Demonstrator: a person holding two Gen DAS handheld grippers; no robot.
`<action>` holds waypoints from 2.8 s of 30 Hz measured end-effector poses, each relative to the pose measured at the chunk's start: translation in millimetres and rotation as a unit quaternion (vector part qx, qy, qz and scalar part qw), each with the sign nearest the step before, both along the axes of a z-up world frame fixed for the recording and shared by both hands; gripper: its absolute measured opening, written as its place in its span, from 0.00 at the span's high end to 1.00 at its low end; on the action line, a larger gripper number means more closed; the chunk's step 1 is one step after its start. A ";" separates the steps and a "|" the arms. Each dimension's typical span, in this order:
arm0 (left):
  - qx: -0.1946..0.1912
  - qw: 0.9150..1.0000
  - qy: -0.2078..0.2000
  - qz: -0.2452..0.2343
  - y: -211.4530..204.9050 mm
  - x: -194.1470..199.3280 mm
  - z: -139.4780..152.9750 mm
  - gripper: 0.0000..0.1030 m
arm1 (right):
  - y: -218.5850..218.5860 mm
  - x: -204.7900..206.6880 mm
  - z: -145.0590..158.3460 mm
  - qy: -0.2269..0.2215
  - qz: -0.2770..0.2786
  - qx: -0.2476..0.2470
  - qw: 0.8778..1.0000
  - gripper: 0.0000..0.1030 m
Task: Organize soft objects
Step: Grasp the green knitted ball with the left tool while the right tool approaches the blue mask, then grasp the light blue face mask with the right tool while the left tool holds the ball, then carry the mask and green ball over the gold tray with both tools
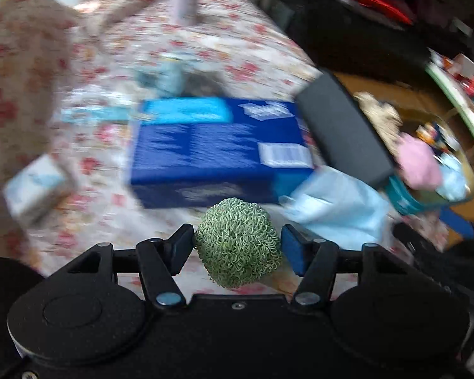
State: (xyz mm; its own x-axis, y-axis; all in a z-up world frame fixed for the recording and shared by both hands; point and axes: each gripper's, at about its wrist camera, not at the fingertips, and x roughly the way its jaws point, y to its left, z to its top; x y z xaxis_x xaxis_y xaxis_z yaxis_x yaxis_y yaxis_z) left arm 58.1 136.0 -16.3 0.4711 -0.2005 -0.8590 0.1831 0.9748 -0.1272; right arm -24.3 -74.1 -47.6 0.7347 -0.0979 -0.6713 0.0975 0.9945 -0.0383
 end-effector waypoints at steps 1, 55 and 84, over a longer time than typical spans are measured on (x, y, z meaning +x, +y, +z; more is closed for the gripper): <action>0.004 1.000 -0.004 0.014 7.4 2.4 3.2 0.45 | 1.7 -1.3 0.8 0.002 0.000 0.010 1.000 0.15; -0.019 0.998 -0.046 0.050 42.2 13.2 13.0 0.44 | 21.2 16.7 3.2 0.073 -0.035 0.147 0.986 0.18; -0.025 0.998 -0.039 0.051 44.8 14.0 11.9 0.44 | 80.2 34.7 19.8 0.132 0.236 -0.118 0.955 0.63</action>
State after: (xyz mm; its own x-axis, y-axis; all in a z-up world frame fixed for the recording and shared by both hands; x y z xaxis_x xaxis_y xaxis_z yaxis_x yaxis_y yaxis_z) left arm 72.1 180.8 -4.4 0.5558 -0.1908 -0.8091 0.0950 0.9815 -0.1663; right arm 10.5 6.1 -27.8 0.5431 0.0309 -0.8391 -0.4044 0.8854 -0.2292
